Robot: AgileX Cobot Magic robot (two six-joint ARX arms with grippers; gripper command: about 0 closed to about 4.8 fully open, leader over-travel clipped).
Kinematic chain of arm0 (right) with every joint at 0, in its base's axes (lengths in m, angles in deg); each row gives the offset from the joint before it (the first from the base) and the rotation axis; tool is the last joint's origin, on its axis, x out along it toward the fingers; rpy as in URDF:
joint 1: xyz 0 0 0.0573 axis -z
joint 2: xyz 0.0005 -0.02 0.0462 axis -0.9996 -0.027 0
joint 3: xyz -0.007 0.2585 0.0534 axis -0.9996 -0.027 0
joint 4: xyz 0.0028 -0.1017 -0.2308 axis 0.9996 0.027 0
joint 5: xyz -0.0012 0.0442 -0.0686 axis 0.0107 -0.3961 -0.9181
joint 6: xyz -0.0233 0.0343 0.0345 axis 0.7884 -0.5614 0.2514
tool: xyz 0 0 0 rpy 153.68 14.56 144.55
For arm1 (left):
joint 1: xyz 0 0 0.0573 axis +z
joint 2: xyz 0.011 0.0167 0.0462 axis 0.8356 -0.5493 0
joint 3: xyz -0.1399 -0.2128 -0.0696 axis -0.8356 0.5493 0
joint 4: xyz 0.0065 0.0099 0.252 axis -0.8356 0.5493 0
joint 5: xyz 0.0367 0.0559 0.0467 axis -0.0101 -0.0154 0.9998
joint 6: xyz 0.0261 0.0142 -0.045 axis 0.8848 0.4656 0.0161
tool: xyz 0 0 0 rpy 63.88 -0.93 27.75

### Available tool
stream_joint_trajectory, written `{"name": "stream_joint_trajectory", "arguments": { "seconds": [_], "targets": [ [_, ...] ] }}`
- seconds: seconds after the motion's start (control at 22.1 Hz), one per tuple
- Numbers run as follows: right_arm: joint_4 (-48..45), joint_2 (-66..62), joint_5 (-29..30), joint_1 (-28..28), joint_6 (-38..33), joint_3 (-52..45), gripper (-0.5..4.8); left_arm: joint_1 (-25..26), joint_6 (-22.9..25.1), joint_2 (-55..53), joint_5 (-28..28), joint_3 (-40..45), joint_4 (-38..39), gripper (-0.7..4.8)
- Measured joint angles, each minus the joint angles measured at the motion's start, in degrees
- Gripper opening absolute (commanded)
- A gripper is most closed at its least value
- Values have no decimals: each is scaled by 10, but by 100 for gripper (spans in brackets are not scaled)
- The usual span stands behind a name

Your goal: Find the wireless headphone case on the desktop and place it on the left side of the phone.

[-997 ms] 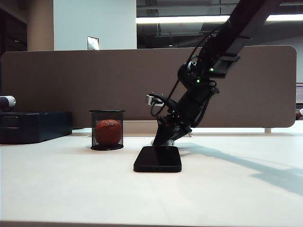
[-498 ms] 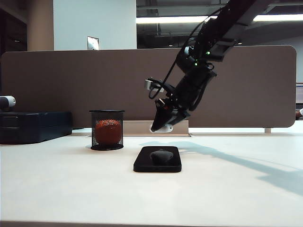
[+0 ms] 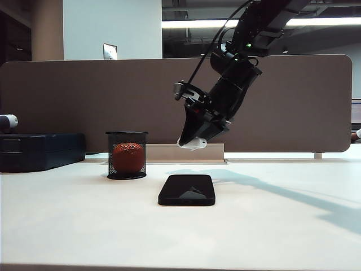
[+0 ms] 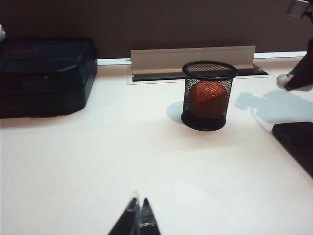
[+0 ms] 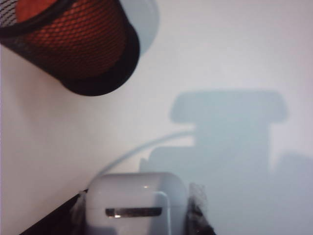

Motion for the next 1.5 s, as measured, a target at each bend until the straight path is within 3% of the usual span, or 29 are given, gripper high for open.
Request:
{"name": "stream_joint_trajectory", "arguments": {
  "seconds": [0.63, 1.5],
  "targets": [
    [21, 5, 3, -52, -33, 0, 47, 0, 0, 0, 0, 0, 0, -5],
    [66, 20, 18, -78, -70, -3, -2, 0, 0, 0, 0, 0, 0, -5]
  ]
}}
